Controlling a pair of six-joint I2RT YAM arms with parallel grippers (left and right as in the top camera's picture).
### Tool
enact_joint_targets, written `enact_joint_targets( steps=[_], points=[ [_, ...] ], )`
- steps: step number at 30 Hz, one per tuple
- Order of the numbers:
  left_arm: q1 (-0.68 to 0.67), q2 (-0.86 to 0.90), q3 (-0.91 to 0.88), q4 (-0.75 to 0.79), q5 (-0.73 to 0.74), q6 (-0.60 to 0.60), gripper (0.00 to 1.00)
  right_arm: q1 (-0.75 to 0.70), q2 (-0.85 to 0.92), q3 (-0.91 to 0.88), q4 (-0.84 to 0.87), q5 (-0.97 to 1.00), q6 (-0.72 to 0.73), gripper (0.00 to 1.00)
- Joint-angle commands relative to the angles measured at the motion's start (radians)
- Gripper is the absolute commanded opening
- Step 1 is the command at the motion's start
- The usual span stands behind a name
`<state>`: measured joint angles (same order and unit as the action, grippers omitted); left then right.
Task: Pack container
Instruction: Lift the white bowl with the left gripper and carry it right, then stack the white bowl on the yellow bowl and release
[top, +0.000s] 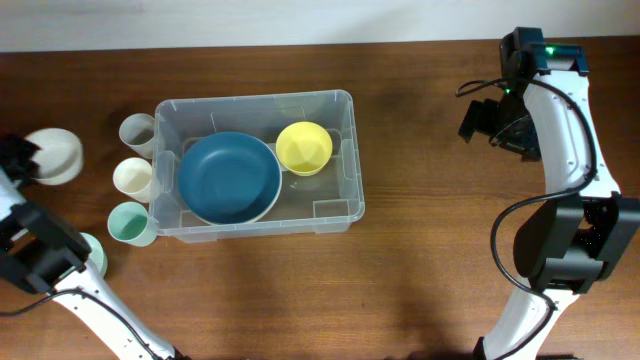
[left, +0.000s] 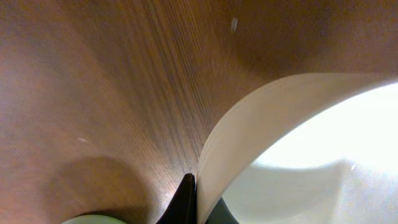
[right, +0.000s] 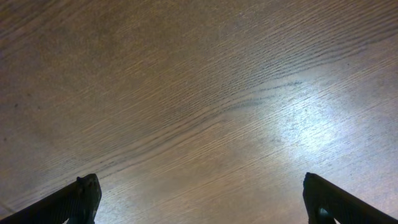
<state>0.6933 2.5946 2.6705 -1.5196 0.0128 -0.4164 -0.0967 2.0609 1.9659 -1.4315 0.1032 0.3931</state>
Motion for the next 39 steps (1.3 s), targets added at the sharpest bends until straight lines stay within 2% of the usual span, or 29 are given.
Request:
enact_joint_targets(
  steps=[1, 5, 8, 10, 13, 14, 18, 20, 25, 28, 33, 39],
  points=[
    [0.022, -0.004, 0.207, -0.043, 0.119, -0.002, 0.01, -0.002, -0.005, 0.002, 0.0, 0.002, 0.004, 0.99],
    [0.019, -0.005, 0.453, -0.086, 0.378, -0.002, 0.01, -0.002, -0.005, 0.002, 0.0, 0.002, 0.004, 0.99],
    [-0.019, -0.072, 0.468, -0.063, 0.531, 0.019, 0.01, -0.002, -0.005, 0.002, 0.0, 0.002, 0.004, 0.99],
    [-0.068, -0.112, 0.467, -0.066, 0.545, 0.071, 0.01, -0.002, -0.005, 0.002, 0.0, 0.002, 0.004, 0.99],
    [-0.2, -0.173, 0.467, -0.102, 0.54, 0.23, 0.01, -0.002, -0.005, 0.002, 0.0, 0.002, 0.004, 0.99],
    [-0.279, -0.189, 0.467, -0.132, 0.537, 0.291, 0.01, -0.002, -0.005, 0.002, 0.0, 0.002, 0.004, 0.99],
    [-0.491, -0.192, 0.443, -0.168, 0.536, 0.411, 0.01, -0.002, -0.005, 0.002, 0.0, 0.002, 0.004, 0.99],
    [-0.573, -0.189, 0.43, -0.168, 0.496, 0.415, 0.01, -0.002, -0.005, 0.002, 0.0, 0.002, 0.004, 0.99],
    [-0.79, -0.188, 0.369, -0.168, 0.23, 0.412, 0.01, -0.002, -0.005, 0.002, 0.0, 0.002, 0.004, 0.99],
    [-0.876, -0.188, 0.319, -0.164, 0.137, 0.409, 0.01, -0.002, -0.005, 0.002, 0.0, 0.002, 0.004, 0.99],
    [-0.948, -0.188, 0.196, -0.135, 0.027, 0.376, 0.01, -0.002, -0.005, 0.002, 0.0, 0.002, 0.004, 0.99],
    [-0.953, -0.188, 0.001, -0.104, 0.032, 0.353, 0.01, -0.002, -0.005, 0.002, 0.0, 0.002, 0.004, 0.99]
  ],
)
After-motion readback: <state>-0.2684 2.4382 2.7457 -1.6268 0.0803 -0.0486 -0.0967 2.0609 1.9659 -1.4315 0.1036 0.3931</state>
